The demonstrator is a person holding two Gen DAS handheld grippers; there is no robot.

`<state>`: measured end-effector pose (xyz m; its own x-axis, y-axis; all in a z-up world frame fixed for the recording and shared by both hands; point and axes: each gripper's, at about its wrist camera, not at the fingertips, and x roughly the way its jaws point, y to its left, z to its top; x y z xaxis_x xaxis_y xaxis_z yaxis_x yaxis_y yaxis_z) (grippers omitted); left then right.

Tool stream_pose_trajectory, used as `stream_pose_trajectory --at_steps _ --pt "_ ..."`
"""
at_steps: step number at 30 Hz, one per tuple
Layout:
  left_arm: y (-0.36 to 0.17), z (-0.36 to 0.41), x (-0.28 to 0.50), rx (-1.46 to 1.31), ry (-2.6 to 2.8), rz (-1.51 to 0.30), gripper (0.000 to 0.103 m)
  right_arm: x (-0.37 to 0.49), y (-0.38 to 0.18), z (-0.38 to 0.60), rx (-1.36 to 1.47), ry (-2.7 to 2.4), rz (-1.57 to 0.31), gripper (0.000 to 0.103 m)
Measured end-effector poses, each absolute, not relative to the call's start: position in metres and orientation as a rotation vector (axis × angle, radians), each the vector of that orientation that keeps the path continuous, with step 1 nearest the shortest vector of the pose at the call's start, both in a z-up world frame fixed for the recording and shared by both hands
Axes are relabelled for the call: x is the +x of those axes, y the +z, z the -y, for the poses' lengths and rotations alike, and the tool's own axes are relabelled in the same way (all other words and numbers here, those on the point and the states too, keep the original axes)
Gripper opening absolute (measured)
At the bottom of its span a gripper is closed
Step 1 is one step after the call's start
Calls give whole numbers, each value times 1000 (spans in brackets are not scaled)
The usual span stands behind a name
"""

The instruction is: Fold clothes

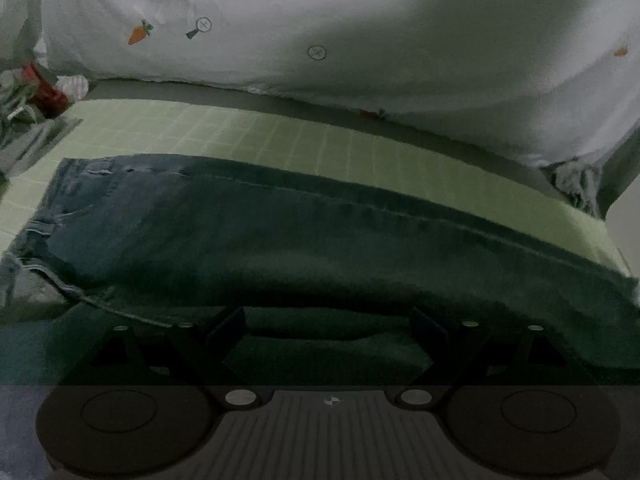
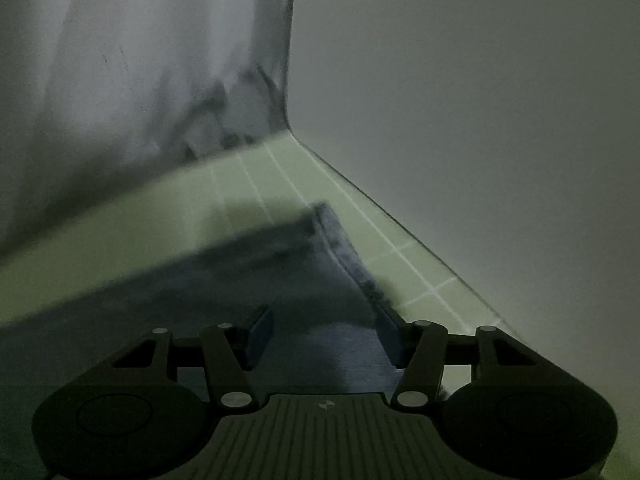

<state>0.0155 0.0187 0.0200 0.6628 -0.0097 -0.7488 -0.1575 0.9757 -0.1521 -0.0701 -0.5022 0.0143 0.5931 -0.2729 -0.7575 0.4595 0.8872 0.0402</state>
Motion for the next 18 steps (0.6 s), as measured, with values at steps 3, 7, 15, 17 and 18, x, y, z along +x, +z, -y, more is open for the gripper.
stream_pose_trajectory --at_steps 3,7,15,17,18 --pt "20 -25 3 -236 124 -839 97 -87 11 507 275 -510 -798 100" --pt "15 -34 -6 -300 171 -845 100 -87 0 513 269 -506 -812 69" --pt "25 -39 -12 -332 186 -816 102 -71 24 530 208 -424 -789 15" --pt "28 -44 -17 -330 203 -805 102 -56 23 534 188 -440 -799 16" --pt "28 -47 -20 -326 217 -801 102 -49 22 533 171 -451 -810 16"
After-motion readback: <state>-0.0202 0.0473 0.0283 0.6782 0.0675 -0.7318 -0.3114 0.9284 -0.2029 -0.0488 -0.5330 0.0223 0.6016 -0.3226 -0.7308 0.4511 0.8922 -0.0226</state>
